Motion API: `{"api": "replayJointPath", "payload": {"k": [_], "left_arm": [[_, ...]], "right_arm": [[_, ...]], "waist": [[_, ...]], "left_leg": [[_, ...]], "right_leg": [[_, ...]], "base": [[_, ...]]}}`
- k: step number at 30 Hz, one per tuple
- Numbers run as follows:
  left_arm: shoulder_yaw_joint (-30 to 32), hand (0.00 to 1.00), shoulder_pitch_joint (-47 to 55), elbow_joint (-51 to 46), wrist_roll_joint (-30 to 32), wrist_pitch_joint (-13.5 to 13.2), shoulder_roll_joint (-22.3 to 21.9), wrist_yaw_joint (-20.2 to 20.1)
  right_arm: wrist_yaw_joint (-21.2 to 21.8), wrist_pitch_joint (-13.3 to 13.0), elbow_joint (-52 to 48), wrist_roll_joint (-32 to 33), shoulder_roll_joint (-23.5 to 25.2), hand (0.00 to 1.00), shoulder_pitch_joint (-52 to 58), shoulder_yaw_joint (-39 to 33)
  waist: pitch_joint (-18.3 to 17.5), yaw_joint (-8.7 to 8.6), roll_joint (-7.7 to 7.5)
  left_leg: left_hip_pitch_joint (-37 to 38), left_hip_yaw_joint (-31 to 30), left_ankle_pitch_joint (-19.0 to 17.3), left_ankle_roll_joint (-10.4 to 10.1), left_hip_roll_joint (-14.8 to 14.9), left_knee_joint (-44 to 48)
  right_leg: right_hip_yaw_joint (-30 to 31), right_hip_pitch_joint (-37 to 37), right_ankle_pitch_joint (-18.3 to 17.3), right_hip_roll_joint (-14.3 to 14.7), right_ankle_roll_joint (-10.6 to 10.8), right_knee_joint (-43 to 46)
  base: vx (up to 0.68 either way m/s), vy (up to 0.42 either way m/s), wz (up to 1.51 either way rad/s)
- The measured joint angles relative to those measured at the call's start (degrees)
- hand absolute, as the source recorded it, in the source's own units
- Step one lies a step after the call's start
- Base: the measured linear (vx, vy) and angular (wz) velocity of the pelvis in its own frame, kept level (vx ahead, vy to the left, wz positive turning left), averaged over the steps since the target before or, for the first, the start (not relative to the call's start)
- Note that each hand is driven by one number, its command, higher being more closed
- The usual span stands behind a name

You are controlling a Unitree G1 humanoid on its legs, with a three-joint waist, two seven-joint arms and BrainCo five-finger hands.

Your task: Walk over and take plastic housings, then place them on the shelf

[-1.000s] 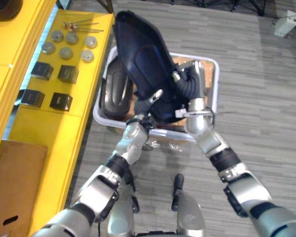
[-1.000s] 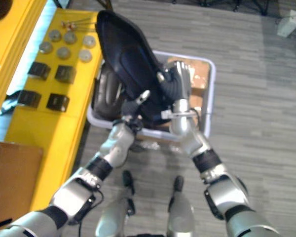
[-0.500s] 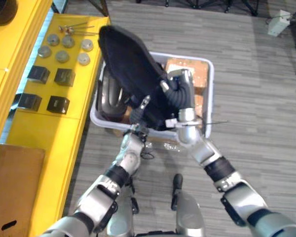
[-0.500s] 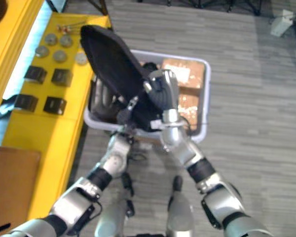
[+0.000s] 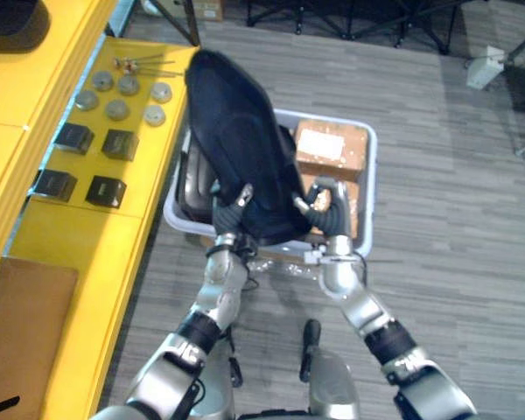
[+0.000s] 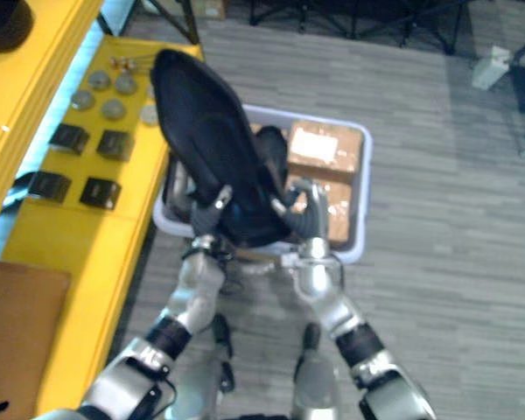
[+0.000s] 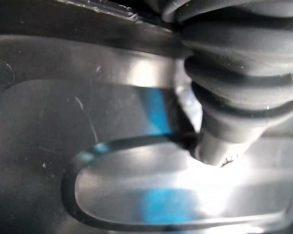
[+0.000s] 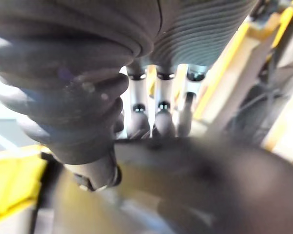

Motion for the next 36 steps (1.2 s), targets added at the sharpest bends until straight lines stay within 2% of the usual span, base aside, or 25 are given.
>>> {"api": "replayJointPath", "payload": {"k": [1, 3, 4, 7, 8, 9, 11, 12, 14, 17, 21, 24, 29, 32, 36], "left_arm": [[0.1, 1.0, 0.7, -1.3, 1.5, 0.0, 0.0, 0.9], [1.1, 1.0, 6.0, -9.6, 11.8, 1.2, -0.7, 5.8], [1.2, 1.0, 8.2, -12.1, 15.0, 1.9, -1.0, 7.0], [2.8, 1.0, 15.2, -17.7, 25.6, 5.7, -1.7, 7.9], [3.2, 1.0, 16.6, -18.5, 27.1, 6.3, -1.9, 7.9], [4.6, 1.0, 18.9, -20.1, 29.3, 7.2, -2.2, 8.2], [10.8, 1.0, 23.2, -21.3, 33.0, 7.9, -1.8, 9.2], [12.8, 1.0, 24.5, -21.3, 33.4, 8.2, -1.7, 9.6], [19.2, 1.0, 29.2, -21.4, 33.6, 9.0, -1.8, 11.2], [23.1, 1.0, 34.0, -23.8, 33.9, 8.9, -1.9, 12.5], [23.0, 1.0, 37.6, -27.0, 36.2, 8.2, -2.0, 12.8], [23.0, 1.0, 39.1, -27.2, 37.8, 8.0, -2.1, 12.8], [22.8, 1.0, 39.8, -24.9, 38.7, 6.9, -2.0, 14.0], [21.2, 1.0, 39.7, -22.0, 37.4, 6.3, -1.9, 13.9], [18.6, 1.0, 39.4, -21.7, 33.3, 4.6, -1.9, 13.5]], "right_arm": [[0.0, 0.0, -0.5, 0.1, 0.1, 0.0, 0.8, -0.2], [1.4, -1.1, -4.5, 2.2, 1.3, 0.0, 5.7, -1.3], [3.1, -2.0, -6.1, 4.6, 1.8, 0.0, 7.5, -2.0], [18.8, -6.6, -7.8, 22.9, 2.0, 0.0, 12.0, -4.4], [20.9, -7.4, -7.9, 25.3, 2.0, 0.0, 12.8, -4.7], [25.3, -8.3, -8.7, 30.3, 2.5, 0.0, 14.7, -6.9], [33.2, -8.3, -9.9, 40.1, 2.9, 0.0, 18.2, -15.1], [35.0, -8.4, -10.0, 42.1, 2.6, 0.0, 19.1, -17.7], [42.0, -9.3, -10.2, 50.3, 1.4, 0.0, 23.4, -25.5], [46.7, -9.4, -10.5, 57.3, 2.1, 0.0, 28.3, -28.7], [48.0, -9.1, -9.9, 61.2, 6.4, 0.0, 33.7, -29.3], [48.8, -9.1, -5.3, 64.0, 8.8, 0.0, 36.9, -29.3], [45.1, -9.2, 9.3, 64.9, 10.0, 0.0, 38.0, -29.8], [42.4, -9.1, 15.2, 65.0, 10.9, 0.0, 38.1, -29.6], [43.8, -9.2, 15.6, 69.9, 11.6, 0.0, 37.7, -28.0]], "waist": [[-0.4, 0.13, -0.01], [-3.9, 0.27, 0.04], [-5.2, 0.27, 0.15], [-8.6, 0.36, 0.39], [-9.3, 0.42, 0.57], [-9.8, 0.6, 0.96], [-10.3, 0.78, 1.73], [-10.7, 0.71, 2.01], [-12.6, 0.55, 2.83], [-14.8, 0.32, 2.68], [-16.6, 0.34, 2.09], [-17.6, 0.24, 1.93], [-18.2, 0.21, 1.98], [-18.6, 0.2, 2.17], [-18.7, 0.21, 2.15]], "left_leg": [[0.1, 0.0, -0.1, 0.0, 0.0, 0.0], [-0.2, -0.6, -0.4, -0.1, -0.1, -0.1], [0.1, -1.1, -0.5, -0.3, -0.2, -0.1], [1.8, -1.7, -0.7, -0.6, -0.3, -0.4], [1.7, -1.7, -0.8, -0.6, -0.2, -0.4], [1.8, -1.7, -1.1, -0.6, -0.2, -0.4], [2.5, -1.5, -1.3, -0.6, 0.1, -0.5], [2.6, -1.5, -1.6, -0.7, 0.1, -0.5], [2.6, -1.4, -1.8, -0.8, 0.1, -0.5], [2.5, -1.4, -1.8, -0.9, 0.3, -0.5], [2.5, -1.4, -1.9, -0.9, 0.4, -0.5], [2.5, -1.4, -2.0, -1.0, 0.4, -0.5], [3.1, -1.2, -2.5, -1.0, 0.5, -0.5], [3.6, -1.3, -3.0, -0.8, 0.4, -0.5], [3.5, -1.3, -3.2, -0.9, 0.2, -0.5]], "right_leg": [[-0.1, 0.2, 0.0, 0.0, 0.0, -0.2], [-1.2, 1.0, 0.1, 0.1, 0.1, -1.5], [-1.6, 1.8, 0.1, 0.2, 0.2, -2.1], [-2.8, 4.7, 0.1, 0.4, 0.2, -3.5], [-2.8, 4.7, 0.1, 0.5, 0.2, -3.7], [-2.8, 4.8, 0.1, 0.7, 0.2, -3.8], [-2.8, 5.7, 0.0, 1.0, 0.3, -4.7], [-2.8, 5.9, 0.0, 1.1, 0.3, -5.0], [-2.8, 6.0, -0.1, 1.2, 0.4, -6.4], [-2.9, 6.5, 0.0, 1.4, 0.2, -7.6], [-3.0, 6.5, 0.1, 1.5, 0.1, -7.8], [-3.0, 6.6, 0.1, 1.4, 0.1, -7.8], [-2.8, 7.0, 0.0, 1.4, 0.1, -7.8], [-2.9, 7.6, -0.2, 1.4, 0.0, -8.0], [-2.9, 7.6, -0.4, 1.4, 0.0, -8.1]], "base": [[0.06, -0.003, 0.06], [0.09, -0.007, 0.15], [0.12, -0.013, 0.21], [0.06, -0.01, 0.13], [0.0, 0.0, 0.0], [-0.02, 0.008, -0.04], [-0.04, 0.005, -0.07], [-0.05, 0.008, -0.07], [-0.05, 0.019, -0.03], [0.0, 0.005, -0.01], [0.0, 0.0, 0.0], [0.02, 0.001, 0.0], [0.0, 0.001, -0.01], [0.0, 0.0, 0.0], [0.0, 0.0, 0.0]]}}
